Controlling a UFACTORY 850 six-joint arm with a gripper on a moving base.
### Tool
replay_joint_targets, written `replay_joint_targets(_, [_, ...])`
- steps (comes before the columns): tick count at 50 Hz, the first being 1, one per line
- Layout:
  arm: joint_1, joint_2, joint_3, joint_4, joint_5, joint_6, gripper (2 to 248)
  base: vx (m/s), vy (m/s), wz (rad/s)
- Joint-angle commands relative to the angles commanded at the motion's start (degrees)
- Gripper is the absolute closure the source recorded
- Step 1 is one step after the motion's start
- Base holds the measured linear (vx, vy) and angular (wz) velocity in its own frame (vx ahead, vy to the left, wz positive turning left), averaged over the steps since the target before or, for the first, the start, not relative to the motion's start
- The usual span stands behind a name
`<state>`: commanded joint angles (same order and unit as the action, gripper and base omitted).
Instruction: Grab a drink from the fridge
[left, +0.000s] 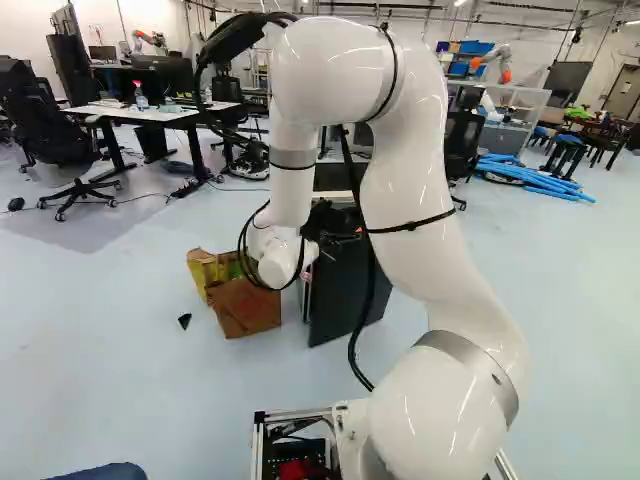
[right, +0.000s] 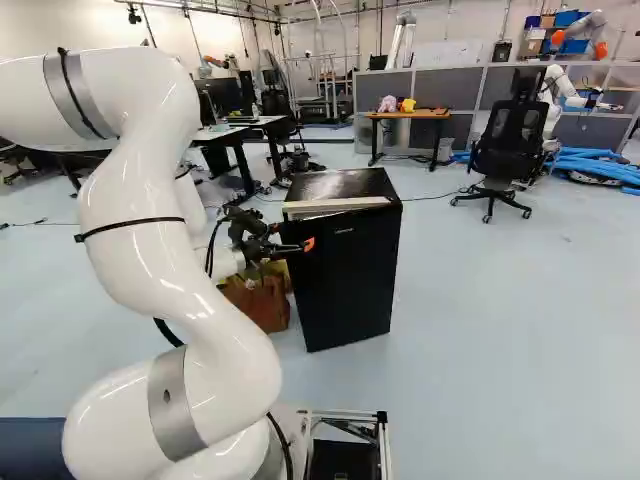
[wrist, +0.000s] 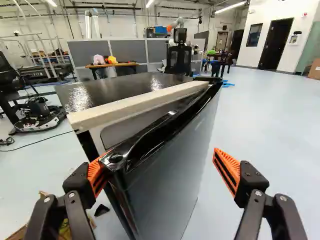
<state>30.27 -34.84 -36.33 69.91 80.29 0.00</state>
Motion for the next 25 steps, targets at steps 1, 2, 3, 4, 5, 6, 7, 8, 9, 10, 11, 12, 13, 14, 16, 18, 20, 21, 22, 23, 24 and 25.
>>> replay_joint_targets(1, [0.05,0.08,0.15,0.15,0.00,0.00,3,0.000,0.000,0.000])
replay_joint_targets(2, [0.10,0.16,0.30,0.31,0.00,0.00,3,0.000,0.000,0.000])
replay_joint_targets(3, [0.15,0.24,0.44,0.46,0.00,0.00,3,0.000,0.000,0.000])
replay_joint_targets(4, [0.20,0.32,0.60,0.62,0.00,0.00,3,0.000,0.000,0.000])
replay_joint_targets(5, [0.25,0.40,0.75,0.78,0.00,0.00,3,0.000,0.000,0.000])
replay_joint_targets(6, [0.31,0.48,0.90,0.94,0.00,0.00,3,0.000,0.000,0.000])
replay_joint_targets(7, [0.36,0.56,1.06,1.10,0.00,0.00,3,0.000,0.000,0.000])
replay_joint_targets(8, [0.41,0.64,1.21,1.26,0.00,0.00,3,0.000,0.000,0.000])
replay_joint_targets(9, [0.47,0.72,1.37,1.42,0.00,0.00,3,0.000,0.000,0.000])
replay_joint_targets(10, [0.52,0.81,1.53,1.59,0.00,0.00,3,0.000,0.000,0.000])
replay_joint_targets(11, [0.58,0.89,1.68,1.75,0.00,0.00,3,0.000,0.000,0.000])
replay_joint_targets(12, [0.64,0.98,1.85,1.92,0.00,0.00,3,0.000,0.000,0.000])
replay_joint_targets(13, [0.69,1.06,2.00,2.10,0.00,0.00,3,0.000,0.000,0.000])
replay_joint_targets(14, [0.76,1.16,2.20,2.32,0.00,0.00,3,0.000,0.000,0.000])
replay_joint_targets(16, [0.87,1.31,2.49,2.66,0.00,0.00,3,0.000,0.000,0.000])
replay_joint_targets(18, [0.99,1.48,2.82,3.07,0.00,0.00,3,0.000,0.000,0.000])
replay_joint_targets(20, [1.11,1.65,3.15,3.50,0.00,0.00,3,0.000,0.000,0.000])
replay_joint_targets(21, [1.17,1.74,3.32,3.72,0.00,0.00,3,0.000,0.000,0.000])
replay_joint_targets(22, [1.23,1.82,3.48,3.94,0.00,0.00,3,0.000,0.000,0.000])
replay_joint_targets(23, [1.30,1.91,3.65,4.17,0.00,0.00,3,0.000,0.000,0.000])
replay_joint_targets(24, [1.36,1.99,3.82,4.40,0.00,0.00,3,0.000,0.000,0.000])
replay_joint_targets(25, [1.43,2.08,3.99,4.63,0.00,0.00,3,0.000,0.000,0.000])
